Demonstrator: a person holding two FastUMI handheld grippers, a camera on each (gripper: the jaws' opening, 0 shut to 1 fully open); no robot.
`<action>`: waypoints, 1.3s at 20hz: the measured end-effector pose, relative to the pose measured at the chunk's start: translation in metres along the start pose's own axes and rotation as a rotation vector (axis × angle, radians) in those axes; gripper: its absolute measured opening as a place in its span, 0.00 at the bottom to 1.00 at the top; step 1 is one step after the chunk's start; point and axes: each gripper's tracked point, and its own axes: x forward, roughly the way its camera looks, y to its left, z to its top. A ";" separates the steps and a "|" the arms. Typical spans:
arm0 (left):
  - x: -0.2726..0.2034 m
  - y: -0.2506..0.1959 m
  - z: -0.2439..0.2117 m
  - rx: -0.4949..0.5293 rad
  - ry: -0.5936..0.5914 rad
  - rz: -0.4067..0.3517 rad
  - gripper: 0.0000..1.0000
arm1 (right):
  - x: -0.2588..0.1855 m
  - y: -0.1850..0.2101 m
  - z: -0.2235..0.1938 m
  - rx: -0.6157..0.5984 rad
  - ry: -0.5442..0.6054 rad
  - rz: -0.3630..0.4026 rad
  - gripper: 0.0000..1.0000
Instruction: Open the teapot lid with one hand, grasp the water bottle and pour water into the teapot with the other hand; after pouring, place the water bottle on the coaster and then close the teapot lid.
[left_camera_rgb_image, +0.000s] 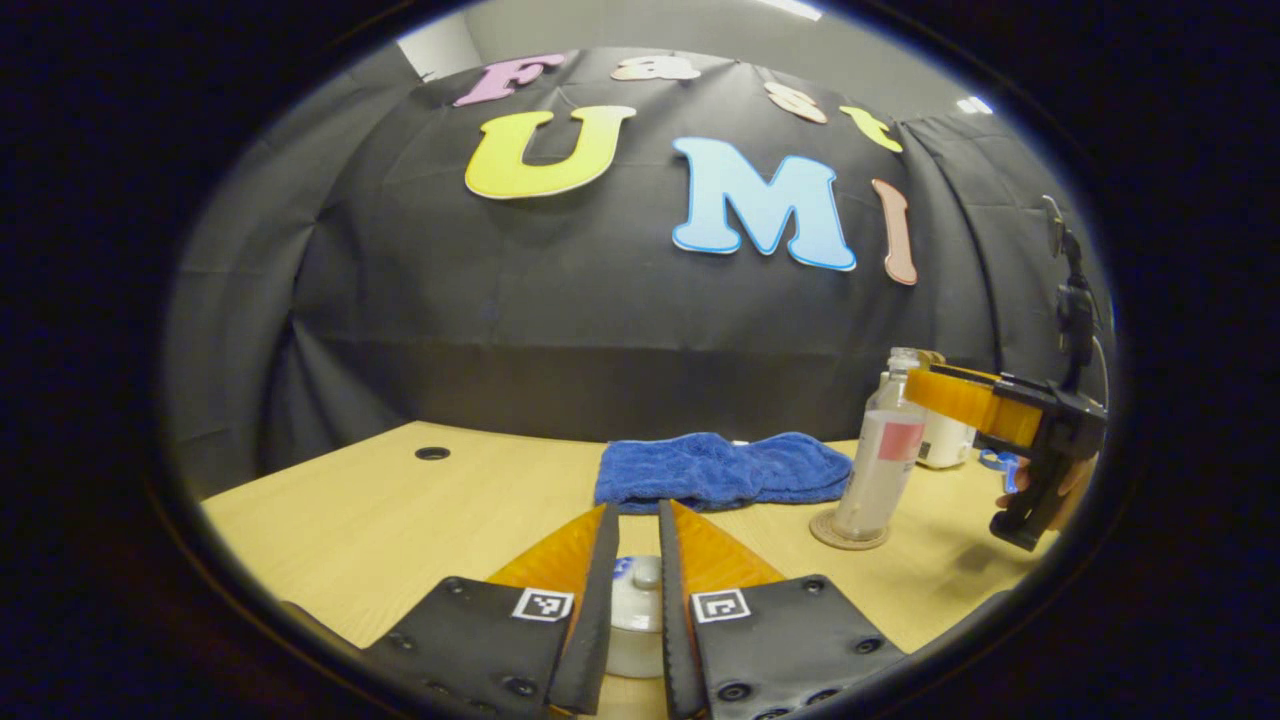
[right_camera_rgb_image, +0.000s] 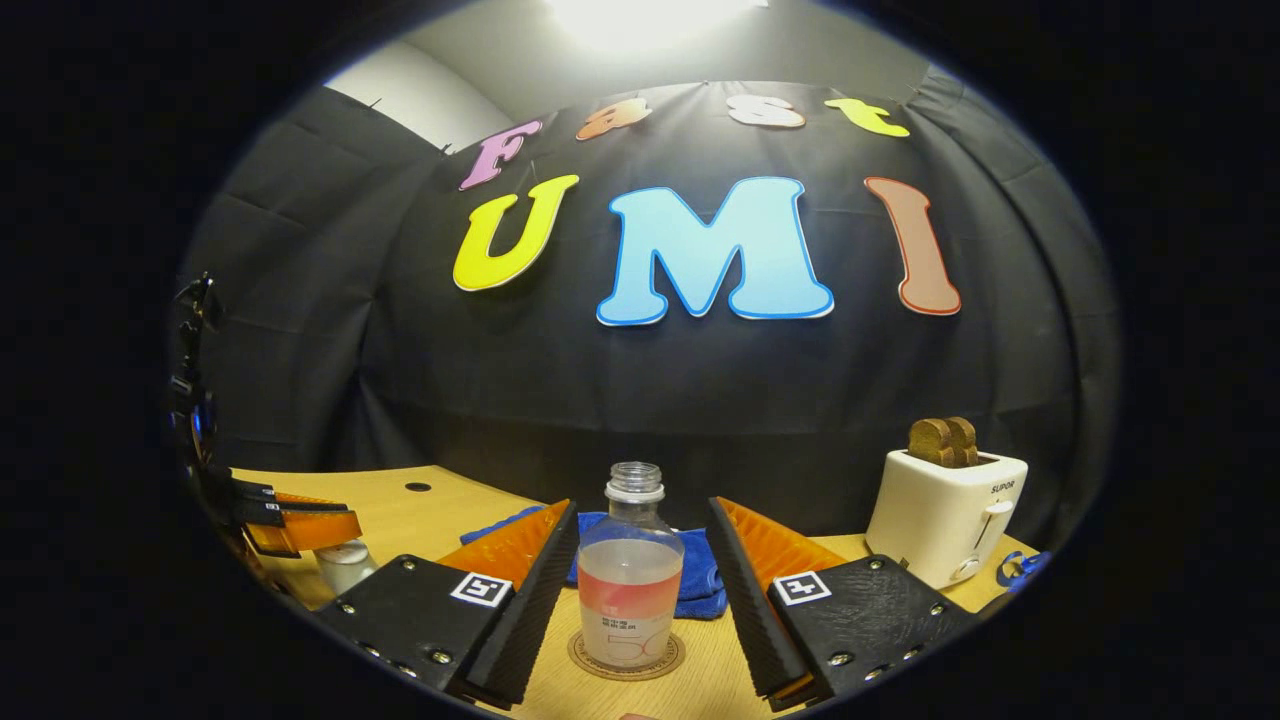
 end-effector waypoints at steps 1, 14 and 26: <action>-0.001 0.000 0.001 -0.003 -0.003 0.000 0.29 | -0.002 0.000 0.001 -0.001 0.000 -0.001 0.80; -0.027 0.007 0.011 0.013 -0.081 0.010 0.65 | -0.082 0.021 -0.013 0.005 0.043 -0.150 0.80; -0.068 0.007 0.005 0.047 -0.076 0.055 0.91 | -0.112 0.034 -0.061 0.057 0.150 -0.250 0.82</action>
